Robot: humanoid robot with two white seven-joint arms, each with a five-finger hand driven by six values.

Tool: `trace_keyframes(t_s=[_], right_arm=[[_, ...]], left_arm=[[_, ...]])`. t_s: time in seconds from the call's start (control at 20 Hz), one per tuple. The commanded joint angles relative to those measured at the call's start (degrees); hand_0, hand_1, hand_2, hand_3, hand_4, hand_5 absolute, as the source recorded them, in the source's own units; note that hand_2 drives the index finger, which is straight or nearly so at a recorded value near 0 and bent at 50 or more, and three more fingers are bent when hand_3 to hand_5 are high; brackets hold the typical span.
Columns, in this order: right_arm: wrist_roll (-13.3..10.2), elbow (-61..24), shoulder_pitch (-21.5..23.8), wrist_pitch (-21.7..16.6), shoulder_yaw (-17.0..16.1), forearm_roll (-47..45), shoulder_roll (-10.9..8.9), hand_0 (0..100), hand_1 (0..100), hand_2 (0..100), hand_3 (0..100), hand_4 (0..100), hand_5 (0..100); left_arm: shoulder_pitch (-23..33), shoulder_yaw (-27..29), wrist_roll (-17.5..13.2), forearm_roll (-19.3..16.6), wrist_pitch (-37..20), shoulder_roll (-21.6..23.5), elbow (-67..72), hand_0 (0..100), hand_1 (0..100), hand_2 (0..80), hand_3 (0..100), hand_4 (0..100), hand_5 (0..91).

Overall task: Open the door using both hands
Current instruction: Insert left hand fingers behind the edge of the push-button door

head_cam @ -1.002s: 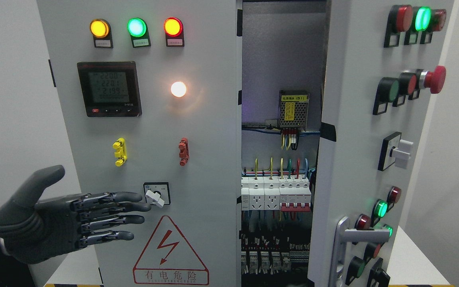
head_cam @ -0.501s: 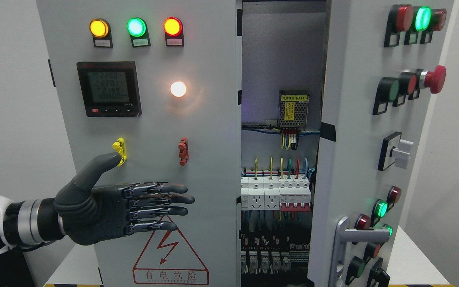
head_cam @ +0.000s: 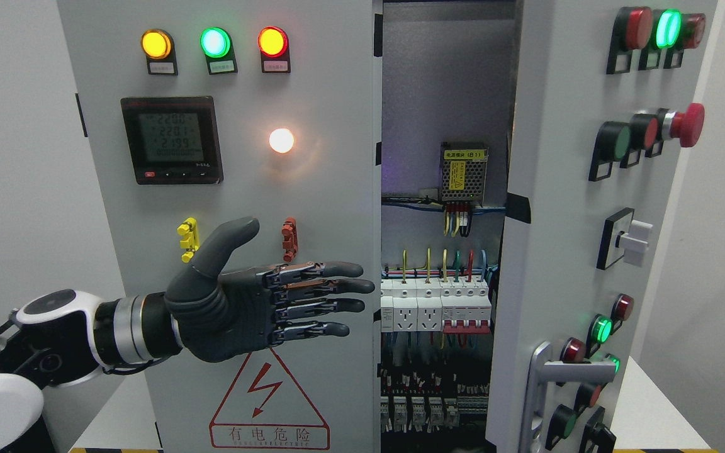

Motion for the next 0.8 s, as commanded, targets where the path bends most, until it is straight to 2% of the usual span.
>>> trace_keyframes(t_s=[0.0,0.25,0.5,0.75], right_arm=[[-0.01,0.00,0.01,-0.03,0.00,0.07,0.00,0,0,0,0,0,0],[-0.01,0.00,0.01,-0.03,0.00,-0.01,0.00,0,0,0,0,0,0],[-0.01,0.00,0.01,-0.03,0.00,-0.01,0.00,0,0,0,0,0,0],[-0.01,0.00,0.01,-0.03,0.00,-0.01,0.00,0,0,0,0,0,0]], left_arm=[[-1.91,-2.15,1.34,2.49,-0.35,-11.66,1.92,0,0,0.0,0,3,0.0],[-3.14,-1.45,4.85,3.11,-0.35,-17.46,3.33,0,0,0.0,0,3,0.0],[-4.02,-1.45,4.94,2.94,0.27,-21.86,4.47,0,0,0.0,0,3,0.0],[-4.64,-1.54,5.12,2.67,0.09,-23.44,4.56,0,0,0.0,0,3,0.0]])
